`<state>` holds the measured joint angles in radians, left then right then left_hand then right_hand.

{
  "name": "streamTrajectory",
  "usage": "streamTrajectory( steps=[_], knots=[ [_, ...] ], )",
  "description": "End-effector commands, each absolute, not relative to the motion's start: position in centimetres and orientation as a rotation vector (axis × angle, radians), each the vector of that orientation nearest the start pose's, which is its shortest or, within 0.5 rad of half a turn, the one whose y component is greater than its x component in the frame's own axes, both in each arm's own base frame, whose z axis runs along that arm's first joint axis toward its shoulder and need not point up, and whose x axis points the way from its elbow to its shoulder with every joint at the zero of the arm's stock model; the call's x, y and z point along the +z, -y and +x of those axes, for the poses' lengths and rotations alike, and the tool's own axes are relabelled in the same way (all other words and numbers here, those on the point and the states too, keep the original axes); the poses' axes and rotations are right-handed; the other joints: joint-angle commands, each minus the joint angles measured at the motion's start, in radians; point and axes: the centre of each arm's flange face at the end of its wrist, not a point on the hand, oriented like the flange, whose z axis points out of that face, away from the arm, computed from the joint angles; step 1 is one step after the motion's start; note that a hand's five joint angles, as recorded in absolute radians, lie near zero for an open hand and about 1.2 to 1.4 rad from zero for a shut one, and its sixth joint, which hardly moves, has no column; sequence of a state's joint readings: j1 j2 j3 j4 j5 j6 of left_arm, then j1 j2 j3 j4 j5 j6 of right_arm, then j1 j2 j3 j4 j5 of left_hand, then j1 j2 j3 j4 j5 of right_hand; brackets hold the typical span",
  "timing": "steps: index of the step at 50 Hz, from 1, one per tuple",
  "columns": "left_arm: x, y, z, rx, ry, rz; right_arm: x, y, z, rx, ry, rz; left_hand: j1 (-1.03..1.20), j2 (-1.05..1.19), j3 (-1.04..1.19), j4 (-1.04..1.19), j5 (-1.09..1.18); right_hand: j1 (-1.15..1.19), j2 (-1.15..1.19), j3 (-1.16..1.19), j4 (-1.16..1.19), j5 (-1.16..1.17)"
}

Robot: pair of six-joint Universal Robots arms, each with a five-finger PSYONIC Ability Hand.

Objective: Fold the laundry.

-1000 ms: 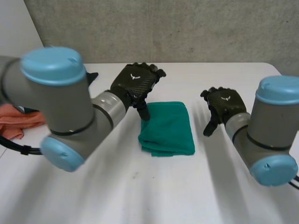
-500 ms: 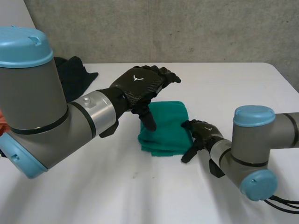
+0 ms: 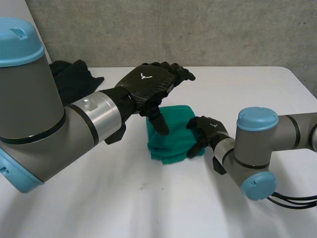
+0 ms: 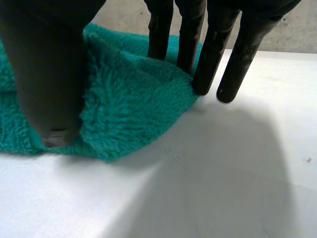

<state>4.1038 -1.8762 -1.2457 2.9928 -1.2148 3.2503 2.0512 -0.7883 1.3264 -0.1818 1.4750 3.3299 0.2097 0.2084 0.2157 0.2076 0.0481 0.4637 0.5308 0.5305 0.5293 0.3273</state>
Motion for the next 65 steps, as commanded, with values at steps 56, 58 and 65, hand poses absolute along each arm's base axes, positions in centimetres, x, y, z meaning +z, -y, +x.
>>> streamTrajectory(
  steps=[56,58,65],
  knots=[
    [28.5,20.7,-34.1,1.56,1.762,-0.947,12.5,53.7,2.8,-2.106,-2.688,-0.345,-0.005,-0.004,-0.011,-0.003,-0.018,-0.289,-0.356,-0.356,-0.355,-0.327],
    [28.5,20.7,-34.0,1.562,1.765,-0.944,13.0,53.2,2.6,-2.074,-2.741,-0.343,-0.005,-0.004,-0.011,-0.003,-0.018,-0.289,-0.356,-0.356,-0.355,-0.327],
    [28.9,20.6,-33.9,1.573,1.755,-0.943,14.3,51.6,-2.3,-1.985,-3.096,-0.507,-0.008,-0.007,-0.014,-0.006,-0.021,-0.289,-0.356,-0.356,-0.355,-0.327]
  ],
)
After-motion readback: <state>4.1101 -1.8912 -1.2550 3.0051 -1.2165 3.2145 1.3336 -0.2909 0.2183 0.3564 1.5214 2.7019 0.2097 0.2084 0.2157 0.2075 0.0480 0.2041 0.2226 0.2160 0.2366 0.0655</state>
